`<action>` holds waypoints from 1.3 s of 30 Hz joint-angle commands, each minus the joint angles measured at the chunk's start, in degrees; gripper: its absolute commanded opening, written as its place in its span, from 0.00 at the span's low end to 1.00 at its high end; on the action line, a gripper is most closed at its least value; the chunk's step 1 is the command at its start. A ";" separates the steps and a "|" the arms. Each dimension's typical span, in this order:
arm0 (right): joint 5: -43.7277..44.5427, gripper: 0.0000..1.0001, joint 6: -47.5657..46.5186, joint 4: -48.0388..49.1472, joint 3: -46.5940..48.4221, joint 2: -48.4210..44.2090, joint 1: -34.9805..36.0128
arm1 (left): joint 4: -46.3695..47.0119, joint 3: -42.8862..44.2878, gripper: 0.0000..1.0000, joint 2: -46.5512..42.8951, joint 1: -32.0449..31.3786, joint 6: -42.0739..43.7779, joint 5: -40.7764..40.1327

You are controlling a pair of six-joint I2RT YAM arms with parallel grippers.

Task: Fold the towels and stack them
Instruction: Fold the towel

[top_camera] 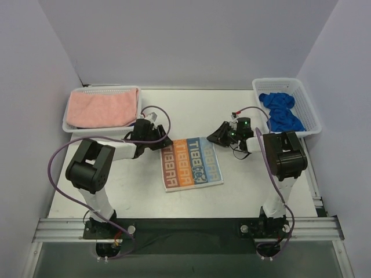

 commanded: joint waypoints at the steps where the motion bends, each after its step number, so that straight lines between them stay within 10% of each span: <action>1: 3.76 0.22 -3.42 -7.62 0.37 -5.92 -1.14 | -2.73 1.95 0.58 -3.21 1.41 4.14 -1.52; 6: 5.60 0.28 -14.02 -24.04 8.52 -10.24 -0.79 | -7.21 5.82 0.84 -7.78 1.24 7.39 0.50; 11: 7.98 0.41 -26.70 -39.98 17.76 -9.90 -0.09 | -12.74 7.94 0.88 -10.51 1.33 13.70 -0.45; 18: 11.94 0.57 -36.91 -56.96 27.53 -4.71 0.35 | -22.94 12.41 0.88 -6.12 1.68 24.44 -2.83; 39: 15.10 0.47 -39.90 -59.34 34.30 4.16 5.01 | -26.11 16.64 0.61 5.22 1.76 25.15 -3.98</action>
